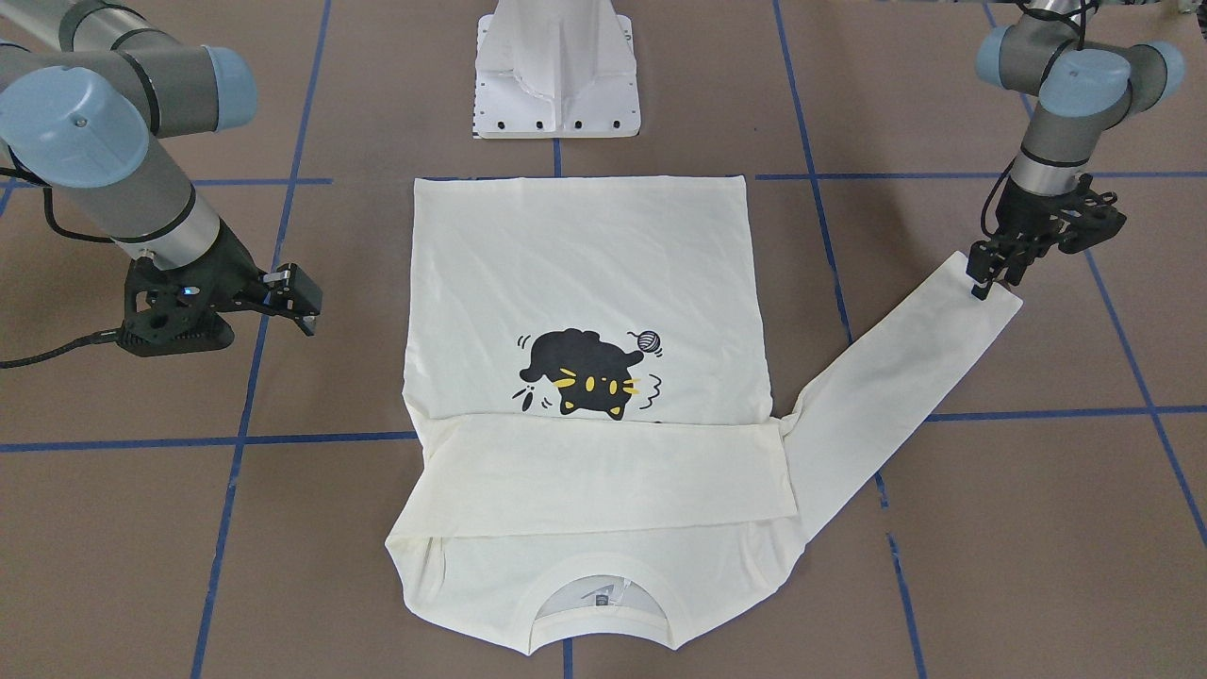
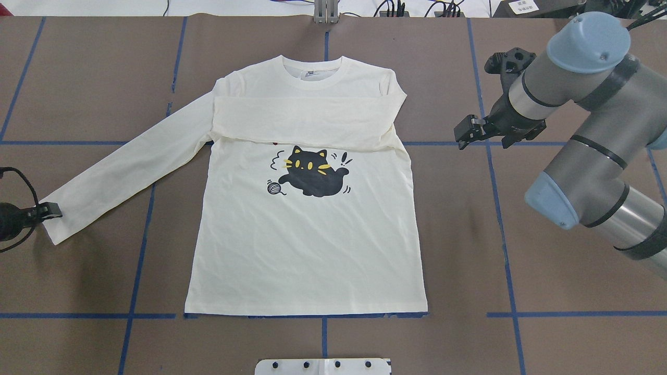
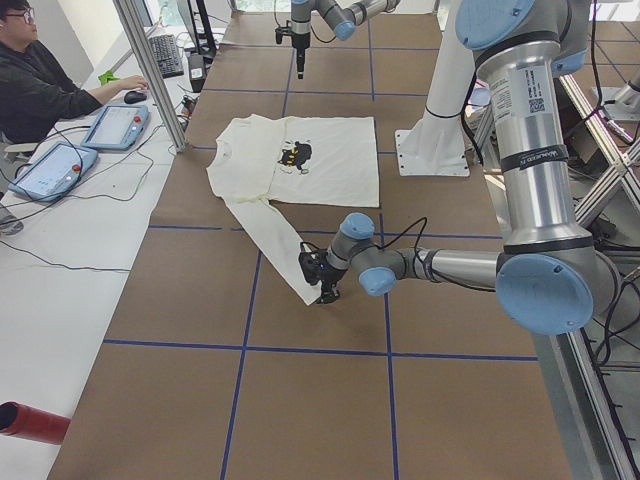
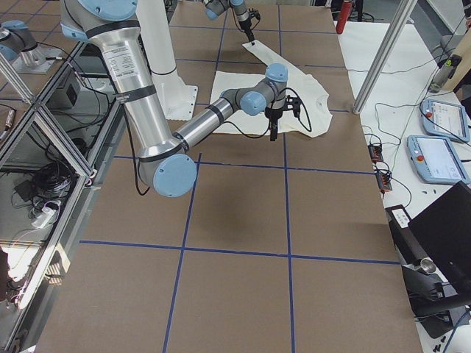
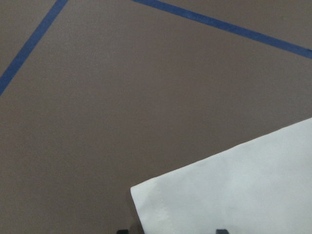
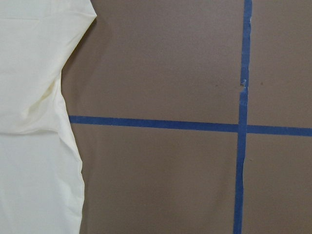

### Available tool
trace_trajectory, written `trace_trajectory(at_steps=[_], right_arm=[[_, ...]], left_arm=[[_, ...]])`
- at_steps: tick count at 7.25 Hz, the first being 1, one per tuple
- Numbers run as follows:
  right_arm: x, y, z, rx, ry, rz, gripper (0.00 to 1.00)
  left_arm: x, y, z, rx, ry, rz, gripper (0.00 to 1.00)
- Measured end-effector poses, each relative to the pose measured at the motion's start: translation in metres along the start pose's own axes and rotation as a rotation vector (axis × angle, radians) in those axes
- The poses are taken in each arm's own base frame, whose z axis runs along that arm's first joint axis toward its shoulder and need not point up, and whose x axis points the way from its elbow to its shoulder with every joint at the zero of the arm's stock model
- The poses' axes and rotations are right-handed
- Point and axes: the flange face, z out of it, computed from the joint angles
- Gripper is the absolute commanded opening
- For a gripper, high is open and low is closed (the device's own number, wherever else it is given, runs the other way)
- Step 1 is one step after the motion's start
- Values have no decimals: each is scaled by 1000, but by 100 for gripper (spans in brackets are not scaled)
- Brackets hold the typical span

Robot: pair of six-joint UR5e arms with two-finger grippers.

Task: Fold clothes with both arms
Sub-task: 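Lower the left gripper and grasp the cuff of the other sleeve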

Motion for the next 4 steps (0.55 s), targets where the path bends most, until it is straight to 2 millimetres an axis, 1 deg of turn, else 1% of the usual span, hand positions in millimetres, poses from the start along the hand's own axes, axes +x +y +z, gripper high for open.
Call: trace_trajectory(at_steps=[1,2,3,4], right_arm=[[0,0,0,0,0,0,100],[0,0,0,0,0,0,100],[0,0,0,0,0,0,100],[0,0,0,0,1,1,100]], left_arm=[[0,0,0,0,1,0,23],[1,0,-1,0,2,0,11],[3,0,-2,0,5,0,4],[5,0,-5,1,11,1,0]])
